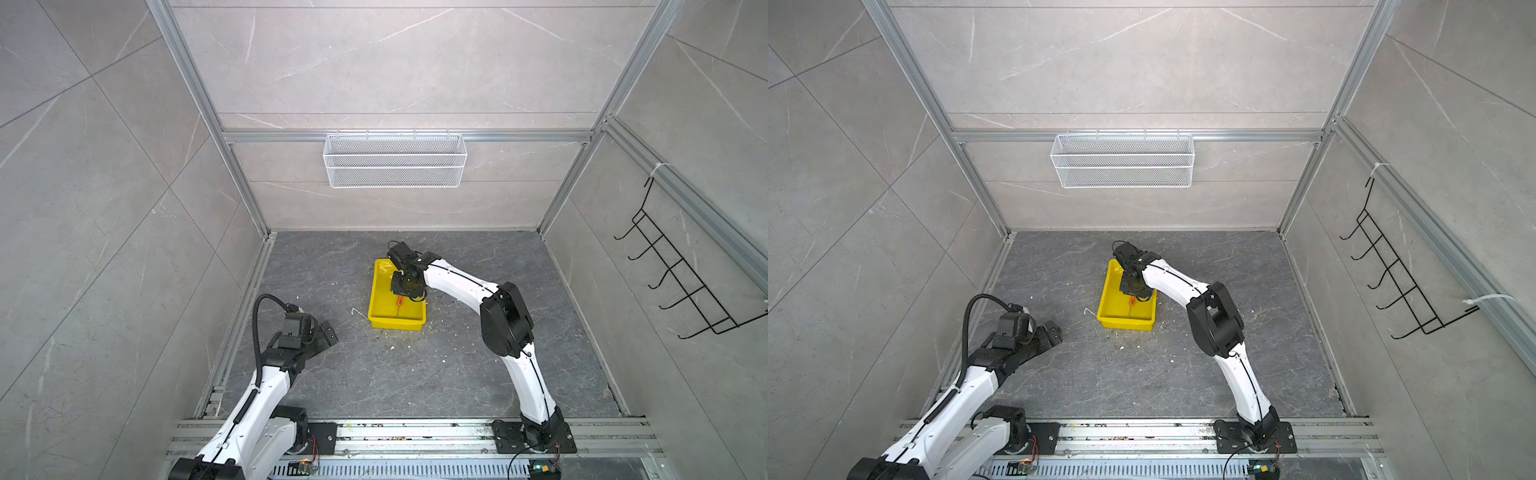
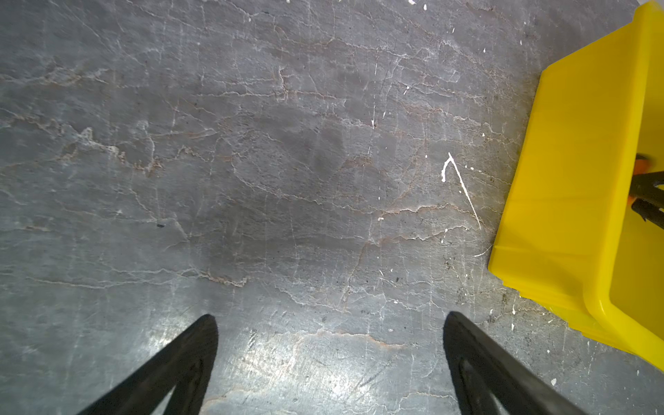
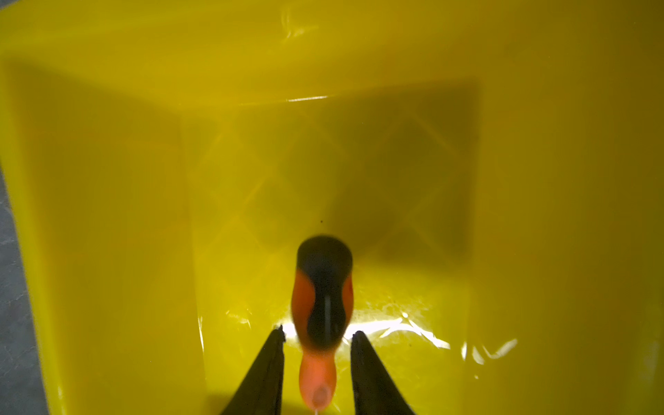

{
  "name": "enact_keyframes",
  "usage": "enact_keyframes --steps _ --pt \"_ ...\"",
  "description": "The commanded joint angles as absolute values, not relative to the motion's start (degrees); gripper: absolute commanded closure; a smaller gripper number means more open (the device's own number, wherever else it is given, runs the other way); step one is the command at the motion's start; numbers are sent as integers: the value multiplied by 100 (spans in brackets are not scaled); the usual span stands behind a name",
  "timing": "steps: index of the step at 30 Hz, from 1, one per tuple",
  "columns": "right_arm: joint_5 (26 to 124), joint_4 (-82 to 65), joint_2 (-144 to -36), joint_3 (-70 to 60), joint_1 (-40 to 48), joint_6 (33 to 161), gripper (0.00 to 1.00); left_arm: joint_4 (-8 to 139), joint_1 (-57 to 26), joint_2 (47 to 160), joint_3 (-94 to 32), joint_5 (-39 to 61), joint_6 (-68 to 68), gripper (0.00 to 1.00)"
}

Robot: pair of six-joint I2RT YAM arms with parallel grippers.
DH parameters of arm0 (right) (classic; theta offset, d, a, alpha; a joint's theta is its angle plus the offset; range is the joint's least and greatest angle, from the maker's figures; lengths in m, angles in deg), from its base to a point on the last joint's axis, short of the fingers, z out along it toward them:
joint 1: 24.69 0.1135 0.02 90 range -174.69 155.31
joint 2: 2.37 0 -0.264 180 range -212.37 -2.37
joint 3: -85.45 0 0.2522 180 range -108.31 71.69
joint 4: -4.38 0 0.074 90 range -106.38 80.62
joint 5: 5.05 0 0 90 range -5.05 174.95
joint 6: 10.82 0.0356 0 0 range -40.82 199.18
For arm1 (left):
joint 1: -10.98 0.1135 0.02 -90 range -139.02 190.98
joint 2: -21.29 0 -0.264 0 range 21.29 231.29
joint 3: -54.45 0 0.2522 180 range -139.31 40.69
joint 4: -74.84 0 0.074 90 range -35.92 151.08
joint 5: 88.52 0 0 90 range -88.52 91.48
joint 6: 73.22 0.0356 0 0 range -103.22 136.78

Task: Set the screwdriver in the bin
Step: 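Lift the screwdriver with the right gripper and carry it over the yellow bin, then open the right gripper to drop the screwdriver into the bin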

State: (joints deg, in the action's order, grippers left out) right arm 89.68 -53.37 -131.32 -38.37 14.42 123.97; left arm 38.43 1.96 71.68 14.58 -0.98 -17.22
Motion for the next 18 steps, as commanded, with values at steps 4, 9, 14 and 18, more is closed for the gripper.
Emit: enact_keyframes --steps 4,9,14,18 --pt "9547 -5570 -11730 -3319 1486 11891 45 3866 211 7201 1352 -78 -1680 0" --pt "10725 -5239 -10313 -1983 1471 11558 28 3884 215 7235 1351 -49 -1680 0" --pt "12714 -4699 -8840 3 1284 11535 14 3930 218 7360 1325 34 -1656 0" --pt "14171 -3985 -7948 1519 1096 11086 8 3936 214 7417 1309 67 -1644 0"
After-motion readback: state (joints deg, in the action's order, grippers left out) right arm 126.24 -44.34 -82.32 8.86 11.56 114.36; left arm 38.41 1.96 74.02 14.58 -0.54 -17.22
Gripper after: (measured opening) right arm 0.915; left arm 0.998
